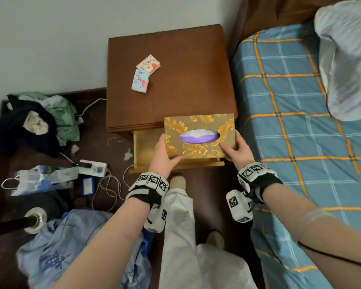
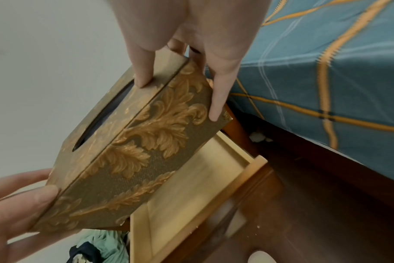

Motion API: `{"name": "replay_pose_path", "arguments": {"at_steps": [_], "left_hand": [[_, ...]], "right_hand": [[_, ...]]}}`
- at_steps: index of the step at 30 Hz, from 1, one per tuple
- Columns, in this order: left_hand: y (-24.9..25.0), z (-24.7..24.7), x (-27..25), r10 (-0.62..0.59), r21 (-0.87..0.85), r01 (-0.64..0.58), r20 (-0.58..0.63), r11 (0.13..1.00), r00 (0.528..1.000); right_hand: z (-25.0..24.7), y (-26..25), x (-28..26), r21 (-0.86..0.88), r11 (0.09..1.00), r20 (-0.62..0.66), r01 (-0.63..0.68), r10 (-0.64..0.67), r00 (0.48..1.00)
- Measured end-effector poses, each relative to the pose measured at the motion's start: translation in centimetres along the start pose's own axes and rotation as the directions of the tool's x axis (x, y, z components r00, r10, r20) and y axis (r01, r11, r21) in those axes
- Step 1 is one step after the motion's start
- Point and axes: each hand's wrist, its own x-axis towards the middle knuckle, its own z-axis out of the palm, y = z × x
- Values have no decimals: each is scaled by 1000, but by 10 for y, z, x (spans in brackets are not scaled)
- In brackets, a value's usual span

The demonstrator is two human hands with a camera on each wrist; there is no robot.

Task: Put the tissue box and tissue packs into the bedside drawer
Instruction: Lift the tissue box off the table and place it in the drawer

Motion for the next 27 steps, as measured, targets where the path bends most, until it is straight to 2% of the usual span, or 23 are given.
{"name": "replay_pose_path", "arguments": {"at_steps": [3, 8, 16, 19, 27], "left_hand": [[-20, 10, 0, -21, 15, 20, 19, 1000, 1000], [-55, 23, 25, -108, 76, 103, 59, 992, 992], [-85, 31, 61, -104, -11, 105, 59, 994, 993], [-88, 32, 71, -112, -18, 114, 69, 993, 991], [-100, 42, 99, -223, -118, 233, 91, 965, 971]], "right_hand": [[6, 22, 1, -33, 999, 43, -18, 19, 999], [26, 40, 16, -96, 995, 31, -12, 15, 999], [46, 58, 54, -66, 998, -64, -9, 4, 998], [47, 64, 63, -82, 996, -33, -35, 32, 999], [54, 57, 89, -132, 983, -17, -128, 127, 992]]}}
